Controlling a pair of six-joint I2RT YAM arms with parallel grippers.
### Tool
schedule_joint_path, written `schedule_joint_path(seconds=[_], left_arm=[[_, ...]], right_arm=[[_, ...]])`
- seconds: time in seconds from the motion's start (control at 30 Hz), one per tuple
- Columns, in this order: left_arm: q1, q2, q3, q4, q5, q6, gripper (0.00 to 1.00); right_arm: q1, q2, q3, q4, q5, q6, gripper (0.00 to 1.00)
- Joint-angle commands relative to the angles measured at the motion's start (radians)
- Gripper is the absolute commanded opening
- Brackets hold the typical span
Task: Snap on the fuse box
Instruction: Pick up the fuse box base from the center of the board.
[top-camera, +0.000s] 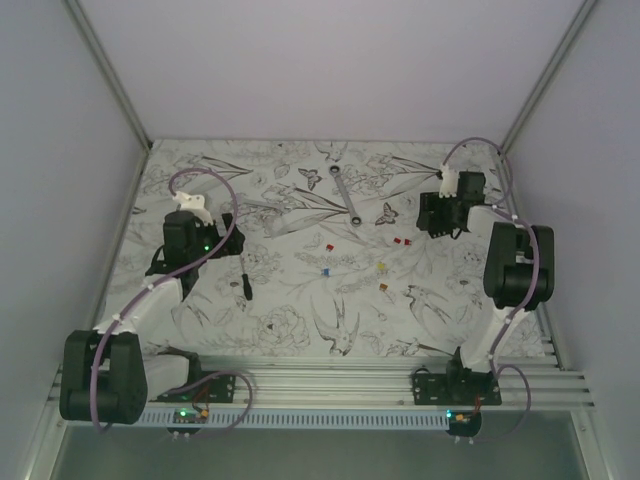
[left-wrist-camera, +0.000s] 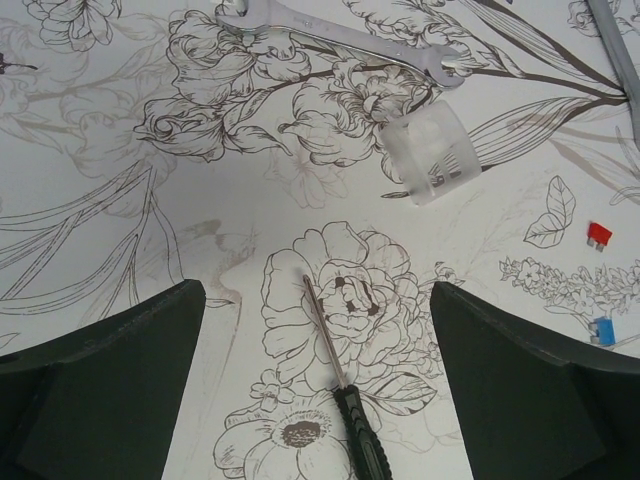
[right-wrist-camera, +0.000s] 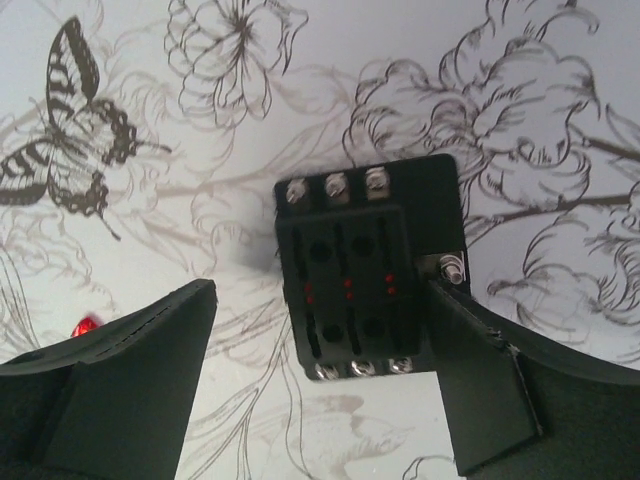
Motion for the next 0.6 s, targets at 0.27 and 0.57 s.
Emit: schedule_joint_path(seconds=[0.27,0.57], left_arm=[[0.001,-0.017,0.019,-0.023,0.026,-0.030,1.00],[0.001,-0.013,0.025,-0.029,0.025,-0.036,1.00]], right_arm=[[0.027,-0.051,-0.085,-0.005,0.095,0.025,0.73],[0.036,-0.037,-0.086,0.025,0.231,0.084,0.59]])
